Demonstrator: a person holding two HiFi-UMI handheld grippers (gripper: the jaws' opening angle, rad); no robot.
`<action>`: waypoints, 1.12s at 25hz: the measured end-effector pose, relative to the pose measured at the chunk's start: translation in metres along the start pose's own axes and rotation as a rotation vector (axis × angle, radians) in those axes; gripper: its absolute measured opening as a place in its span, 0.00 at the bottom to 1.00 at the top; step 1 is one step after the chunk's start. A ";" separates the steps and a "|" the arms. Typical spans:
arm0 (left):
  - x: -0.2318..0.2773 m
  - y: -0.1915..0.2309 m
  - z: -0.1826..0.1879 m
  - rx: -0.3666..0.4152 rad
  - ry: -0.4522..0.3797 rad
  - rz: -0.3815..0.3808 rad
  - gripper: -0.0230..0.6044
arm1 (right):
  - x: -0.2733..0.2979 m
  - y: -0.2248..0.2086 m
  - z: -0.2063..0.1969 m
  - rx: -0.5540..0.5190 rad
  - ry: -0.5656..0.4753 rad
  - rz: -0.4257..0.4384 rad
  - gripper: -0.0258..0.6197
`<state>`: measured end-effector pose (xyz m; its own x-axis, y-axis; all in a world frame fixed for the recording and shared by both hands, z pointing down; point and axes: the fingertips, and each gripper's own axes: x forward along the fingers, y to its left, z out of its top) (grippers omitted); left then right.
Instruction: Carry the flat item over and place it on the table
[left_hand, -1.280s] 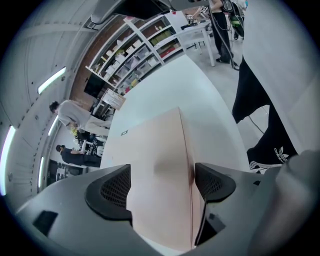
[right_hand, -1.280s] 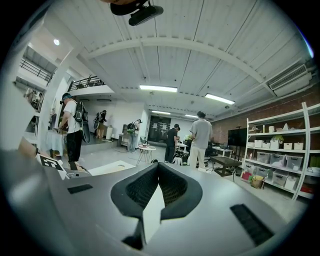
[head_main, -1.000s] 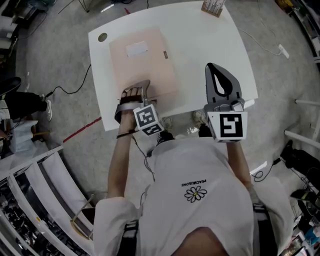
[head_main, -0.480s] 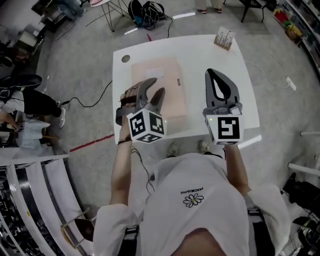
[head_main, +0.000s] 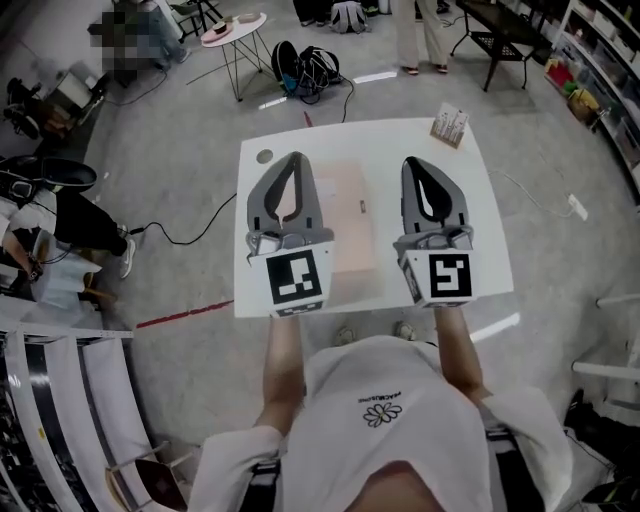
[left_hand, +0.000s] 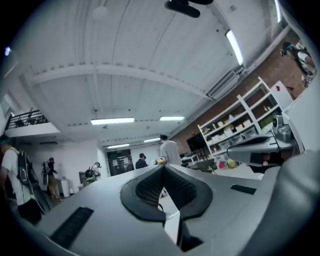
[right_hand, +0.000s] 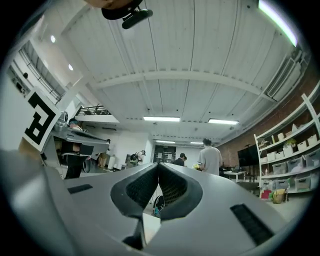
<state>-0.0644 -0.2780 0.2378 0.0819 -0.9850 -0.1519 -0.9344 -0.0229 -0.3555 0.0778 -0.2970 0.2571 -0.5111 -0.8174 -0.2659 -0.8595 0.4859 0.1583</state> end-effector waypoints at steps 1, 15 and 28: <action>-0.005 0.004 0.001 -0.030 -0.019 0.034 0.06 | -0.001 0.001 -0.003 0.003 0.018 -0.006 0.06; -0.055 0.033 -0.090 -0.221 0.160 0.219 0.06 | -0.018 0.036 -0.055 0.019 0.175 0.044 0.06; -0.054 0.018 -0.097 -0.215 0.173 0.173 0.06 | -0.031 0.032 -0.066 0.008 0.221 0.020 0.06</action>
<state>-0.1191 -0.2420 0.3288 -0.1272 -0.9915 -0.0279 -0.9827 0.1298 -0.1323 0.0662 -0.2766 0.3327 -0.5162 -0.8551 -0.0474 -0.8497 0.5044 0.1537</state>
